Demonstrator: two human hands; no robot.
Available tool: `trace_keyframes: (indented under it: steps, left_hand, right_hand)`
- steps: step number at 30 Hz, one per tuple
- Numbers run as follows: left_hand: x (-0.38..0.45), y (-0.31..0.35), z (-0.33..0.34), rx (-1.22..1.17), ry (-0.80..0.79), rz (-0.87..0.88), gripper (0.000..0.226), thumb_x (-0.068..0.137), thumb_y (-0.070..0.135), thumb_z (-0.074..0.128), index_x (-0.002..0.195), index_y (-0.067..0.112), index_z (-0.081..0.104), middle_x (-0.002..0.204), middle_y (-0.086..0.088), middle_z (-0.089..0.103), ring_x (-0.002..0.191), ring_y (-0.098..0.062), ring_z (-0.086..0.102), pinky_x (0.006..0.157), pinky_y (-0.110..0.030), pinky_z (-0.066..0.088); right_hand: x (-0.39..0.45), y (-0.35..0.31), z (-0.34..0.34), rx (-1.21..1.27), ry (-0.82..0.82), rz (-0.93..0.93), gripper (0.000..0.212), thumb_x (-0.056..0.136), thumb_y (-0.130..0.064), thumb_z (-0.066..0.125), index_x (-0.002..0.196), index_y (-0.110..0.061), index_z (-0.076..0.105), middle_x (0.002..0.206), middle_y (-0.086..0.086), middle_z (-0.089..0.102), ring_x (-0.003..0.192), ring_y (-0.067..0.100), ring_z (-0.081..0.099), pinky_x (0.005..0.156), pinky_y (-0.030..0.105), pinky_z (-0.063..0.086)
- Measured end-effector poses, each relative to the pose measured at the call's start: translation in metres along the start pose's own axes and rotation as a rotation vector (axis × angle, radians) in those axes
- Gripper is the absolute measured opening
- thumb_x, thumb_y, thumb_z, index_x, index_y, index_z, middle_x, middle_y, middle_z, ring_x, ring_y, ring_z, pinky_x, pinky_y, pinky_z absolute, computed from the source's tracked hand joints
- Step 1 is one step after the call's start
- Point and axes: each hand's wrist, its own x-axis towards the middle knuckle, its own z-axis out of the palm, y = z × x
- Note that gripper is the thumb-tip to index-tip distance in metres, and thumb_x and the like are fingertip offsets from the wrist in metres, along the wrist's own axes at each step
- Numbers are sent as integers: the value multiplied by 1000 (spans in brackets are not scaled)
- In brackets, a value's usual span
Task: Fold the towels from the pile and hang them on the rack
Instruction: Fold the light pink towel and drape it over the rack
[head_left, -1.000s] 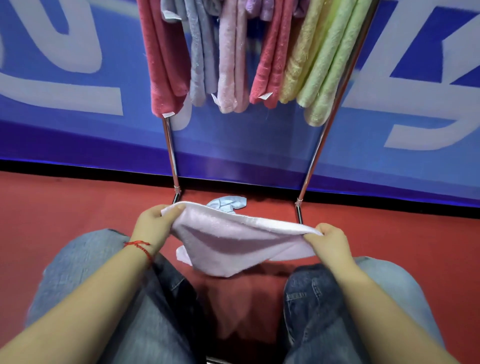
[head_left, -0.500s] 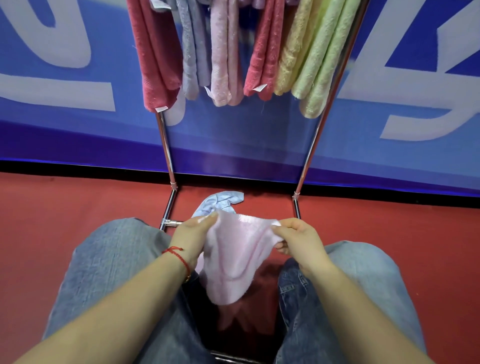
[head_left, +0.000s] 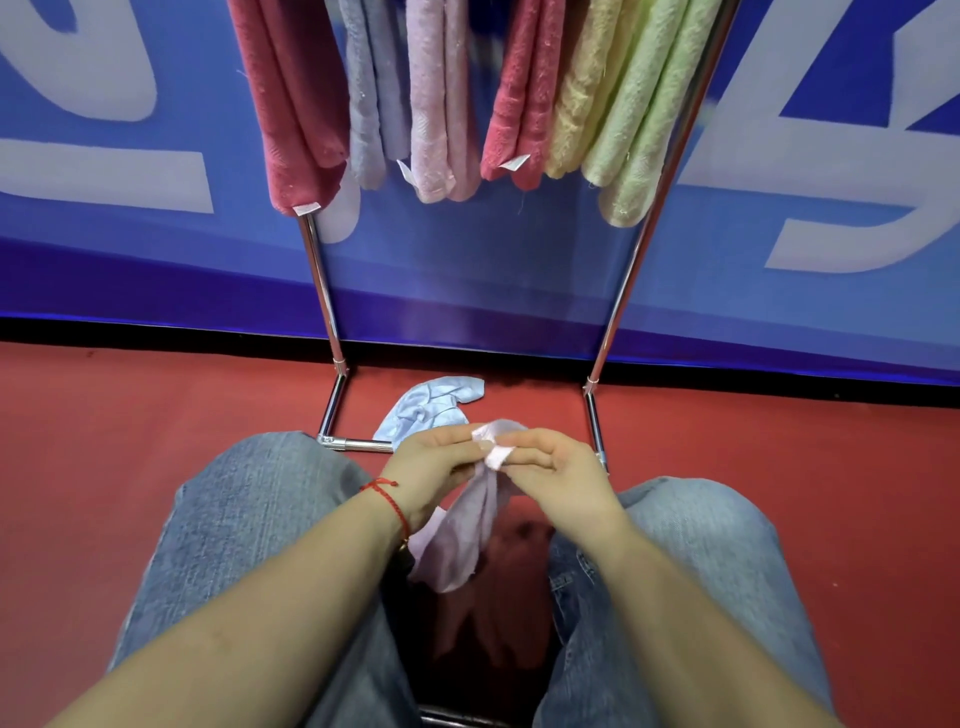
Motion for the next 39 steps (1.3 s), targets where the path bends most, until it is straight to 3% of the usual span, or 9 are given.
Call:
trace_keyframes:
  steps: [5,13,16,19,22,24,27,32,39]
  left_hand:
    - [-3,3,-3,58,-102,3,21,87,-5,52,93,4,70,85,-6,74,81,-14,68,87,-27,53]
    - [-6,5,-3,178,-147,60,23,81,-4,62,100,5,70,101,-10,72,98,-19,66,92,-27,50]
    - [-8,8,-2,237,-154,94,18,83,-4,60,94,7,70,87,-1,74,85,-10,68,81,-18,53]
    - [-8,9,-4,320,-158,114,16,86,2,59,97,7,70,93,-5,73,90,-13,66,90,-27,50]
    - [-10,6,-8,415,-210,104,10,81,13,69,89,17,74,100,-19,70,93,-22,63,97,-46,44]
    - [-11,6,-11,438,-217,101,16,71,25,73,86,19,75,102,-26,68,92,-29,61,95,-49,43]
    - [-11,8,-15,413,-146,128,14,82,9,68,95,6,71,103,-23,68,96,-27,61,94,-40,47]
    - [-11,16,-29,334,46,200,16,85,3,61,90,13,72,94,-8,72,90,-15,64,90,-30,49]
    - [-16,22,-49,304,154,270,14,87,8,60,88,16,72,88,0,72,88,-16,63,90,-30,50]
  right_hand:
    - [4,5,1,14,23,-34,14,82,1,66,77,-12,65,60,-2,66,61,8,63,72,35,55]
    - [8,9,5,-110,162,-101,16,75,-10,77,68,-9,62,70,-4,51,54,-1,45,57,10,38]
    - [8,11,0,-230,198,-162,12,74,-11,76,71,-15,65,91,-5,55,84,-2,56,80,11,41]
    - [8,7,-5,-194,93,-188,28,77,-2,68,92,-24,59,119,-13,51,118,4,46,103,19,33]
    - [5,7,-8,-89,-146,-122,54,80,7,62,125,-19,46,119,-13,53,112,0,51,93,8,39]
    - [4,14,-6,-234,-189,-75,50,79,-3,67,124,-20,51,109,-1,64,102,12,61,89,22,48]
    - [4,17,-4,-583,-138,-74,29,79,-20,67,108,-20,62,98,-3,68,93,19,62,85,34,49]
    - [12,25,-11,-710,-31,-19,26,82,-14,59,107,-21,58,75,-16,52,81,13,54,70,24,38]
    - [17,28,-14,-630,92,19,16,96,-22,46,105,-13,56,93,-1,57,88,19,52,71,25,33]
